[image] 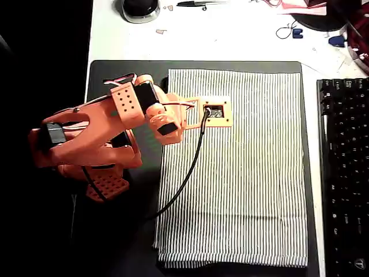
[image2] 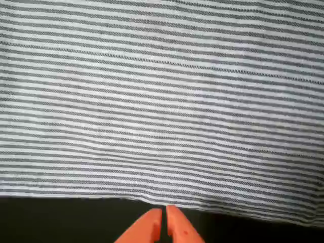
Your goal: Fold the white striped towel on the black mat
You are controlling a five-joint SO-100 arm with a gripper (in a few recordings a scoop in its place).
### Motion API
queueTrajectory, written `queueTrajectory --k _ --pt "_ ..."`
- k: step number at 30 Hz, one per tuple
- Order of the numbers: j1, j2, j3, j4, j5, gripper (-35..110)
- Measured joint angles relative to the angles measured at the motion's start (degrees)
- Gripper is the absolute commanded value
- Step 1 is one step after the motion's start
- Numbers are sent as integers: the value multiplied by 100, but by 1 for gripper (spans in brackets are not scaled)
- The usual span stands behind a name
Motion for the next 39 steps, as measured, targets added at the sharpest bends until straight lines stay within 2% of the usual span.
queueTrajectory --k 9,19,28,39 --pt "-536 -1063 -800 -624 589 0" --pt "-1169 -2373 -1512 -1433 686 0" --pt "-1591 -4359 -3129 -1468 1389 5" --pt "-1670 -6521 -5484 -1081 1626 7"
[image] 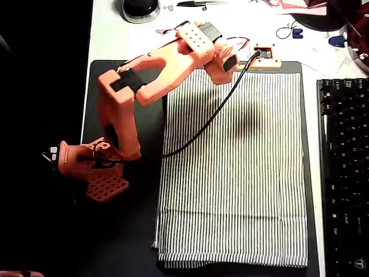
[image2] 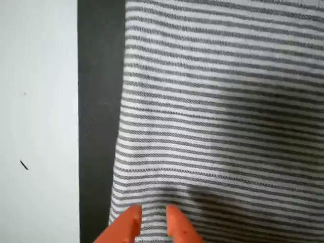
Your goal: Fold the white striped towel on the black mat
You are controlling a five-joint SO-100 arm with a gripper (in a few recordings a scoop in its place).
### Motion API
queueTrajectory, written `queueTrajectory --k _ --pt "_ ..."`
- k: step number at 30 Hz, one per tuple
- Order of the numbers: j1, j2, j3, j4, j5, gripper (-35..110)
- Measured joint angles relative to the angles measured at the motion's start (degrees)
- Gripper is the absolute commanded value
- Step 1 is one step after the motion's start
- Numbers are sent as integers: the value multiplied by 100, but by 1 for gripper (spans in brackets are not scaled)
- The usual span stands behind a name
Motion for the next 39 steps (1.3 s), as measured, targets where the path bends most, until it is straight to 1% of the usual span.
queueTrajectory --k 7,12,20,23,30,39 --pt "-26 -1318 -1687 765 26 11" --pt "-18 -2074 -2470 1090 26 16" --pt "123 -3103 -3577 1538 35 18" --pt "176 -3305 -3691 1556 0 15" --pt "237 -3560 -3744 1512 -255 0" --pt "396 -3322 -3744 1626 -316 0"
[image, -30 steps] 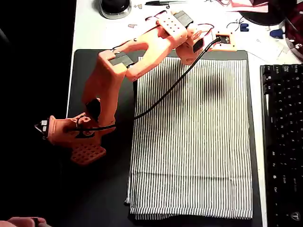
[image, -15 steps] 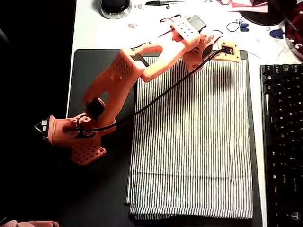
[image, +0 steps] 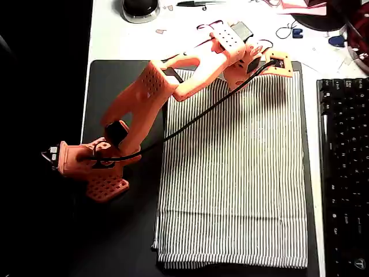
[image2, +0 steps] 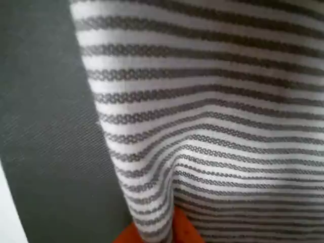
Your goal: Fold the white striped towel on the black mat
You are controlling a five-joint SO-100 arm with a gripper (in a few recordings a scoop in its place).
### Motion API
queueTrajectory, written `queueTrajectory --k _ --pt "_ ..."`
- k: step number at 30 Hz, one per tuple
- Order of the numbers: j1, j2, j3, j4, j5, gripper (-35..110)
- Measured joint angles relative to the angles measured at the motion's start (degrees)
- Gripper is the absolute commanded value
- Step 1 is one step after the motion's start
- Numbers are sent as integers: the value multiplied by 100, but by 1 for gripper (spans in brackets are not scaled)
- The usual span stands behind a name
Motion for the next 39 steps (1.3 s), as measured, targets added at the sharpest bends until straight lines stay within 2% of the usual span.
queueTrajectory --k 10,17,28,39 --pt "308 1266 457 527 -88 0" --pt "738 2452 932 1090 -492 0" --pt "2566 4263 2083 1336 -1819 0" --pt "4755 4184 2224 1230 -3146 0"
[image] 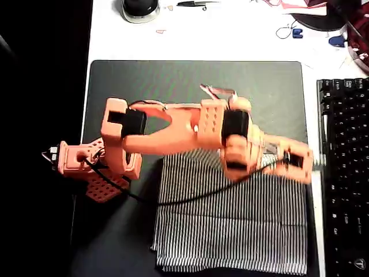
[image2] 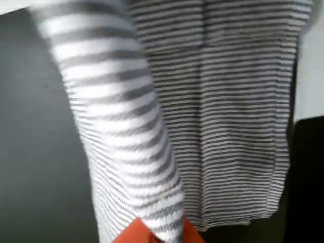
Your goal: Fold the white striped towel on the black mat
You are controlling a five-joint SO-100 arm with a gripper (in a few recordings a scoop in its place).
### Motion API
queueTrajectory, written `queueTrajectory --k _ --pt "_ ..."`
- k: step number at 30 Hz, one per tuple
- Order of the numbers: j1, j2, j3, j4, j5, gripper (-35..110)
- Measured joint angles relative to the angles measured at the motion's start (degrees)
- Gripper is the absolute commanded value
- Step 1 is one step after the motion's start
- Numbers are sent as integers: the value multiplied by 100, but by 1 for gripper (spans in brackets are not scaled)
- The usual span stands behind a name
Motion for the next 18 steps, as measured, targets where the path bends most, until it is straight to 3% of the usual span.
queueTrajectory --k 18 --pt "1433 -202 1811 -2294 -958 0"
